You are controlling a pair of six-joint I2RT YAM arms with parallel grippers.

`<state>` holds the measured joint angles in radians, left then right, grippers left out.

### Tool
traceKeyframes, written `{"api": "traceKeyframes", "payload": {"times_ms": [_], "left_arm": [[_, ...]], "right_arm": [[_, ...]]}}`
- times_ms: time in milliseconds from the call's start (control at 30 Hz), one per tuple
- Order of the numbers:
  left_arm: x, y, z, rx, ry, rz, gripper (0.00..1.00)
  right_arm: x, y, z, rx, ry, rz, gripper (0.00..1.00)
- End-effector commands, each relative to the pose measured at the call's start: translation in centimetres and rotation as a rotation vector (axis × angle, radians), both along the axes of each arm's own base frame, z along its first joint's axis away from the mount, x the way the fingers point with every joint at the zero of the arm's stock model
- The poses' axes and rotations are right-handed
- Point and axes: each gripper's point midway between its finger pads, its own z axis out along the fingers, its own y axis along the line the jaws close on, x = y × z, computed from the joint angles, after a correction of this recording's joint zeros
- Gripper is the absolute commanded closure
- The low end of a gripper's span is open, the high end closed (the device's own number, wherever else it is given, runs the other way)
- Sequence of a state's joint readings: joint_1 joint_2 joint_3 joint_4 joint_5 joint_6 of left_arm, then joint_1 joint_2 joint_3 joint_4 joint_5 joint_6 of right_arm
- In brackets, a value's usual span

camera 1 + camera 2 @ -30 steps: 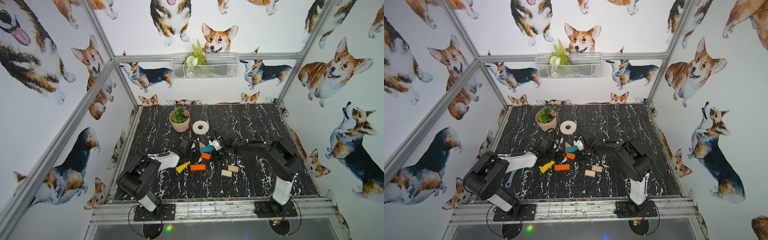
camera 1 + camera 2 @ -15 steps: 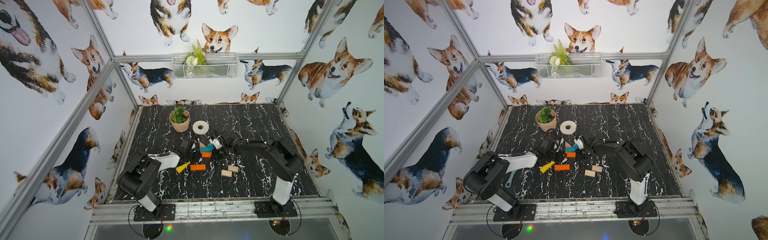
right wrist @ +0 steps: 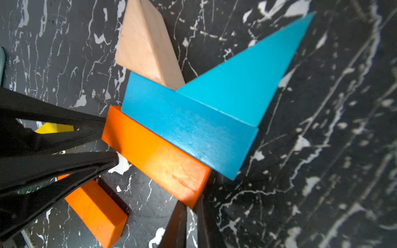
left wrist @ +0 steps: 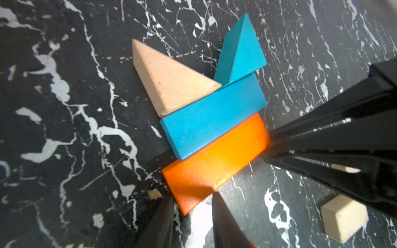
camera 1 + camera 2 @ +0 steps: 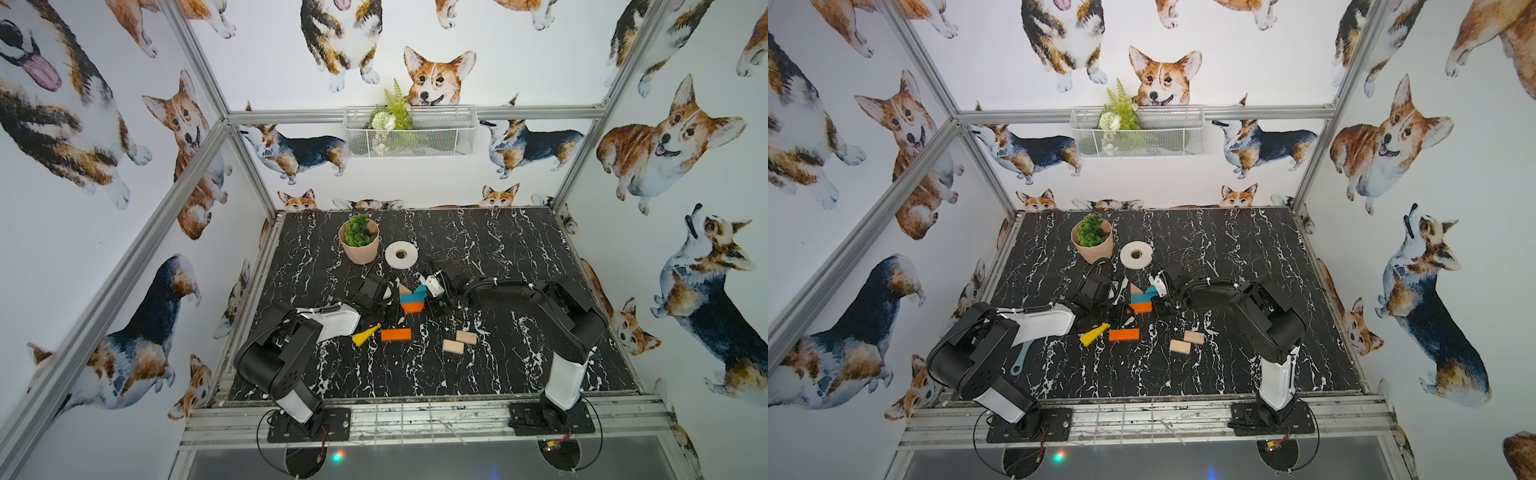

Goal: Assemble a carrot with building blocks
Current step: Assemble the building block at the center of the board.

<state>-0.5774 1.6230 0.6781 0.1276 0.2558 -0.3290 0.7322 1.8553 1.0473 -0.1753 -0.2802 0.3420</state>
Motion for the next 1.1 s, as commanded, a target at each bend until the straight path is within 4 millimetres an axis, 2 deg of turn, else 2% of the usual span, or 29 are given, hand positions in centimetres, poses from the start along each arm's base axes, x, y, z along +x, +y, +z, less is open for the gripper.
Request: {"api": "traceKeyframes", "payload": {"times_ms": [0,200,433,533,733,800,867,1000,1067], "left_arm": [[-1.5,-1.4,0.3,-0.063,0.048,-0.071,0.67],[-1.3,-0.8,0.7,-0.037,0.024,-0.056,0.66],[-0.8,1.6,2.2,0.06,-0.064,0.006,0.6],[-0.7,2.2,2.7,0.07,-0.092,0.02,0.59],[-1.0,2.2,2.1,0.074,-0.056,0.023,0.59],[-1.0,2.1,2.0,0.055,-0.049,0.035,0.65],[-0.9,1.4,1.8,0.02,-0.038,0.035,0.79],[-0.8,0.7,0.6,0.015,0.008,0.025,0.82],[-0.8,0.7,0.3,0.021,0.016,0.024,0.87]], "right_arm": [[-0.2,0.0,0.0,0.002,-0.002,0.006,0.85],[-0.7,-0.1,0.7,0.022,-0.004,0.01,0.85],[-1.0,-0.4,2.6,0.059,-0.043,0.008,0.84],[-1.1,-0.4,2.4,0.059,-0.037,0.009,0.83],[-1.0,-0.4,2.2,0.053,-0.035,0.011,0.84],[-0.9,-0.5,2.2,0.046,-0.041,0.01,0.83],[-0.9,-0.5,2.2,0.044,-0.042,0.009,0.81],[-1.1,-0.6,2.1,0.045,-0.037,0.011,0.83],[-1.1,-0.6,1.9,0.042,-0.03,0.011,0.86]]}}
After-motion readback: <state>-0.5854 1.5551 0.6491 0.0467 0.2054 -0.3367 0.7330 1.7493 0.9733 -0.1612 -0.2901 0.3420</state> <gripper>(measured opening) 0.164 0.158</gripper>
